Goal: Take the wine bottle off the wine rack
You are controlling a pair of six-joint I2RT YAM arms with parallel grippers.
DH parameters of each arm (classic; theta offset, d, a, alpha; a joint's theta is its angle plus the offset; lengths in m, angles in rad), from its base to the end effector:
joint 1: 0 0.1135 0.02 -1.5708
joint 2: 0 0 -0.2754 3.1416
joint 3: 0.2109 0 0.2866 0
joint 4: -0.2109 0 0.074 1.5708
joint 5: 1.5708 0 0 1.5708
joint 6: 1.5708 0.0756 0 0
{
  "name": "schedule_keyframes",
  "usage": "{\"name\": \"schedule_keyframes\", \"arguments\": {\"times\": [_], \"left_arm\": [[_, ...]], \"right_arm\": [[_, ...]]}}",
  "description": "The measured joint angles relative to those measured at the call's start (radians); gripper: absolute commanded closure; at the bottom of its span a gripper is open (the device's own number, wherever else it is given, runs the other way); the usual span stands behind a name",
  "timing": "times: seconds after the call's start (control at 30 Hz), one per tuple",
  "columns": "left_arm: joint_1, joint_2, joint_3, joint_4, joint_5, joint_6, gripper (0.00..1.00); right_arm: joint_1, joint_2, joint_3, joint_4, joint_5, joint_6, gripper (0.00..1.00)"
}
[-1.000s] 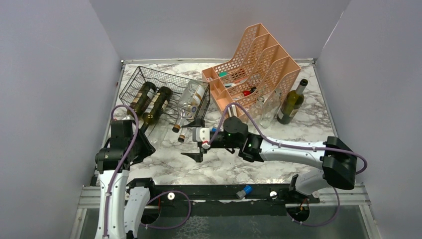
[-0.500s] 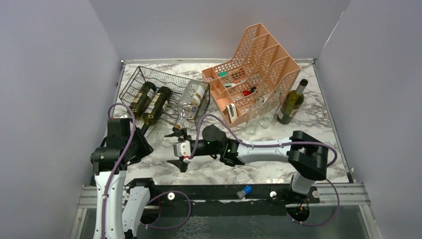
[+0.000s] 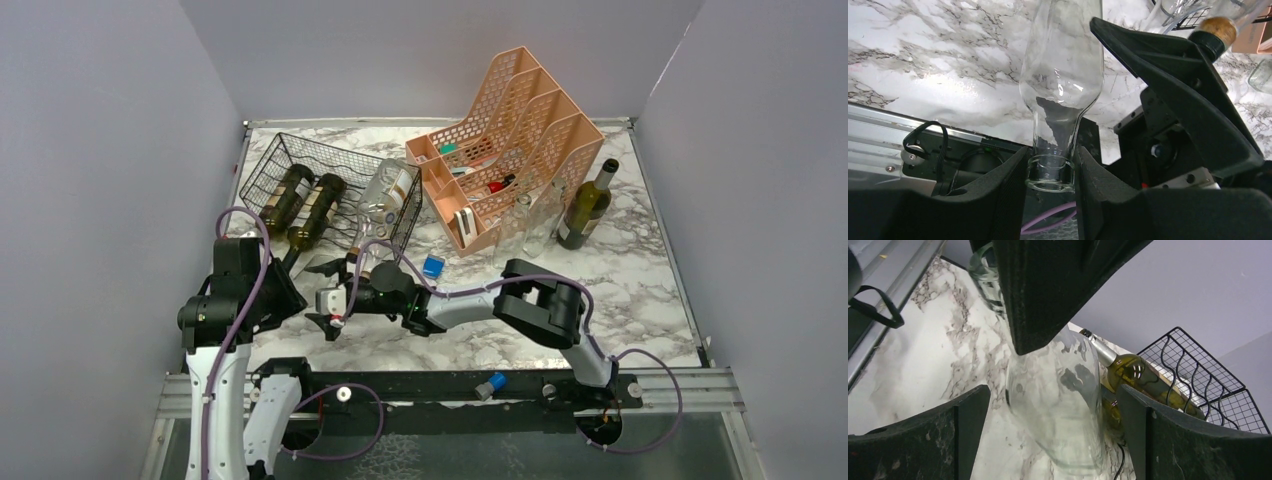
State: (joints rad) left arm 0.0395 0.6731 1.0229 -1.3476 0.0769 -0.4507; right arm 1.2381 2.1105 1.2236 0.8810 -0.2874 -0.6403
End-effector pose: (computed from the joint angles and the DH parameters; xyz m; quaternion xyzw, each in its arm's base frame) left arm 0.1285 -0.0007 0.3121 -0.2220 0.9325 -0.0937 0.2689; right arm 0.1534 0.5094 0.1696 -0.6261 0.3329 0.3025 0.6369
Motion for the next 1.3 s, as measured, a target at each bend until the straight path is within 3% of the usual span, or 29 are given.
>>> {"name": "schedule_keyframes", "arguments": {"times": [0.17, 0.43, 0.5, 0.7, 0.83, 1.1, 1.3], "left_arm": [[-0.005, 0.002, 0.013, -0.011, 0.0, 0.004, 1.0], [-0.009, 0.018, 0.036, -0.019, -0.002, 0.006, 1.0], [-0.009, 0.021, 0.042, -0.018, -0.005, 0.007, 0.89], [-0.019, 0.039, 0.095, -0.038, -0.023, 0.024, 0.27], [-0.035, 0.047, 0.22, -0.037, -0.071, 0.043, 0.06], [-0.108, 0.077, 0.533, 0.024, -0.204, 0.071, 0.01], [-0.144, 0.08, 0.565, 0.128, -0.248, 0.09, 0.01]], "right_arm": [[0.001, 0.06, 0.061, 0.023, 0.014, -0.019, 0.08], [0.001, 0.091, 0.103, 0.007, 0.022, -0.042, 0.4], [0.006, 0.091, 0.103, 0.003, 0.025, -0.047, 0.47], [0.018, 0.066, 0.1, -0.015, 0.034, -0.025, 0.54], [0.022, 0.02, 0.075, -0.069, 0.033, 0.037, 0.55], [0.026, -0.171, -0.005, -0.243, 0.006, 0.188, 0.56], [0.026, -0.381, -0.008, -0.454, -0.109, 0.308, 0.57]]}}
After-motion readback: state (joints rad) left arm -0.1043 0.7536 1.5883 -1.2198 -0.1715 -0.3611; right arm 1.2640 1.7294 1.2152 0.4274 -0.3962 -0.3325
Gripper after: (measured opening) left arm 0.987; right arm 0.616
